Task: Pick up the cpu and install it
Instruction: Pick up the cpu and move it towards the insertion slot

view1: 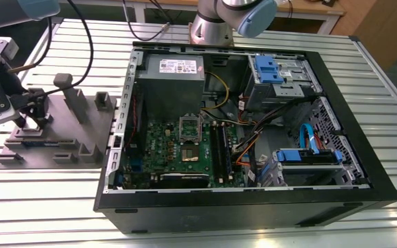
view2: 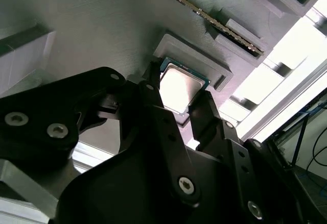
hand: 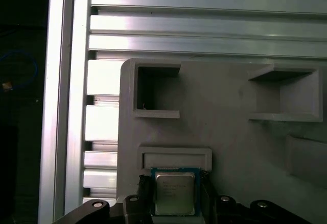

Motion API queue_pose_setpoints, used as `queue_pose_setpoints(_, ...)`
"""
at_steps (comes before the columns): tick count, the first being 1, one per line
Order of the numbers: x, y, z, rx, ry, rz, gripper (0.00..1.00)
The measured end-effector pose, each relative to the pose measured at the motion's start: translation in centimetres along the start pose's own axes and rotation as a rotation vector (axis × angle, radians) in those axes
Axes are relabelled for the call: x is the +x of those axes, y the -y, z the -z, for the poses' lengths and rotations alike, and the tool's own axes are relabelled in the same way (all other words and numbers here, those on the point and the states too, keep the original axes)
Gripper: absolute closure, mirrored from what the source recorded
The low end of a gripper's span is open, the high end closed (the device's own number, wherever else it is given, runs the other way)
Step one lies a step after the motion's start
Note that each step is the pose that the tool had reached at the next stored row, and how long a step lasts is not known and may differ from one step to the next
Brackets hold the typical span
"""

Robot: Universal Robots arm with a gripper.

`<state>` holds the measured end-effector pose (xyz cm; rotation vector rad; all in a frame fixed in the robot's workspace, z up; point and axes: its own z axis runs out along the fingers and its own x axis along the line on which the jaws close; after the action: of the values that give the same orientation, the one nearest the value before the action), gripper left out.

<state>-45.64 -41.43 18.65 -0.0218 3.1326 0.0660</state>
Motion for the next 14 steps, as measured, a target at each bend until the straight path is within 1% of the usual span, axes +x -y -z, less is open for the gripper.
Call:
queue_pose_setpoints(6, 0.0, -0.02, 0.57, 0.0, 0.0, 0.0, 0.53)
queue_pose_setpoints(10, -0.01, -0.04, 0.84, 0.0001, 0.0, 0.0, 0.53)
queue_pose_setpoints(14, -0.01, -0.04, 0.94, 0.0, 0.0, 0.0, 0.53)
